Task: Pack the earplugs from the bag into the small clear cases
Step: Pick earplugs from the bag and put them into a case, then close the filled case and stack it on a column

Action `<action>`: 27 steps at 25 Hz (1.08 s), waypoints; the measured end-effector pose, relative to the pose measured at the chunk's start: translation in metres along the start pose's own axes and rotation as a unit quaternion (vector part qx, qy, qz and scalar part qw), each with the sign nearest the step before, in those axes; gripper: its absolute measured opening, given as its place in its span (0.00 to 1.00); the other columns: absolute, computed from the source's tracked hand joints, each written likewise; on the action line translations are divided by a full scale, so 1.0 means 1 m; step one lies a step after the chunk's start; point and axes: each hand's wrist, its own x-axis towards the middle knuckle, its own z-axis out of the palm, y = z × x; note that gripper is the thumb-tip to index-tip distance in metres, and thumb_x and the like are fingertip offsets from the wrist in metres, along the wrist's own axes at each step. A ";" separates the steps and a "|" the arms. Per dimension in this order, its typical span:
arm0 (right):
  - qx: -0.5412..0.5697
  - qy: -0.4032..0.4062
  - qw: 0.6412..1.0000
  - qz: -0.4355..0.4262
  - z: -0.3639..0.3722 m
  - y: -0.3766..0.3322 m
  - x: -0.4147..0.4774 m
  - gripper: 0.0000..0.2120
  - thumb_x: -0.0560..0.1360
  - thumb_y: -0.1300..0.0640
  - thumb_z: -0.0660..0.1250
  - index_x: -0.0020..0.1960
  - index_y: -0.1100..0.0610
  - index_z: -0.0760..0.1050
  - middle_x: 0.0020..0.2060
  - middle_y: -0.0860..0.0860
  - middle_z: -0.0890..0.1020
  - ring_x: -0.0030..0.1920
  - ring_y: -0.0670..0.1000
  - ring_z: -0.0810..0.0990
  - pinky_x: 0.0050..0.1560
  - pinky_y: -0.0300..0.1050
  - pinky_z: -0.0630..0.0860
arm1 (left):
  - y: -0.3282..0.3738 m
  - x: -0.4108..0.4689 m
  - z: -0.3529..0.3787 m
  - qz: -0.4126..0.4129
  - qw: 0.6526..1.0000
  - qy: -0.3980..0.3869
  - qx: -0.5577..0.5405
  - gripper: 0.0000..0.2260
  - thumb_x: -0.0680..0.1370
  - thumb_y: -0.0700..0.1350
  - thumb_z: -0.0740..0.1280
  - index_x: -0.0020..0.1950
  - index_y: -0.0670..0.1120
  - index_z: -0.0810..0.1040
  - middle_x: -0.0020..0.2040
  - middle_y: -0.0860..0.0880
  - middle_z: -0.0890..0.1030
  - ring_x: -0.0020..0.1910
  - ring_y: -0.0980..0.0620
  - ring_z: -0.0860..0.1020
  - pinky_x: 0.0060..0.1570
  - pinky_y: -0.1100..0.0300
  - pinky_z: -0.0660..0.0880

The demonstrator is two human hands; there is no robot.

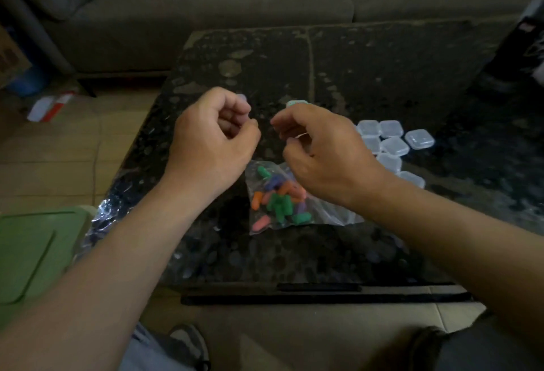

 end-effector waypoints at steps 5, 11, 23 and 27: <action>-0.048 0.039 0.997 0.049 -0.041 0.012 -0.022 0.08 0.77 0.62 0.67 0.53 0.53 0.79 0.44 0.44 0.80 0.44 0.41 0.78 0.45 0.31 0.75 | 0.030 -0.016 0.035 0.051 0.996 -0.070 -0.004 0.10 0.76 0.39 0.72 0.48 0.54 0.78 0.43 0.55 0.81 0.41 0.58 0.82 0.41 0.68 0.78; -0.168 0.026 0.971 0.166 -0.084 0.043 -0.046 0.06 0.76 0.62 0.67 0.52 0.56 0.79 0.46 0.49 0.81 0.47 0.48 0.79 0.48 0.43 0.78 | 0.053 -0.034 0.084 0.196 0.960 -0.193 0.047 0.08 0.75 0.40 0.72 0.54 0.43 0.82 0.49 0.48 0.81 0.48 0.53 0.80 0.48 0.58 0.78; -0.232 -0.106 0.940 0.227 -0.102 0.072 -0.090 0.12 0.74 0.54 0.70 0.57 0.55 0.77 0.50 0.51 0.81 0.51 0.53 0.79 0.52 0.52 0.79 | 0.055 -0.048 0.131 0.159 0.926 -0.303 0.159 0.11 0.78 0.43 0.68 0.59 0.45 0.82 0.55 0.48 0.81 0.55 0.48 0.78 0.55 0.47 0.77; -0.149 -0.049 0.968 0.196 -0.104 0.075 -0.093 0.15 0.72 0.54 0.73 0.58 0.55 0.79 0.48 0.49 0.83 0.47 0.48 0.81 0.51 0.45 0.80 | 0.056 -0.049 0.128 0.149 0.943 -0.269 0.130 0.11 0.78 0.44 0.71 0.61 0.46 0.81 0.53 0.51 0.81 0.53 0.52 0.78 0.54 0.53 0.77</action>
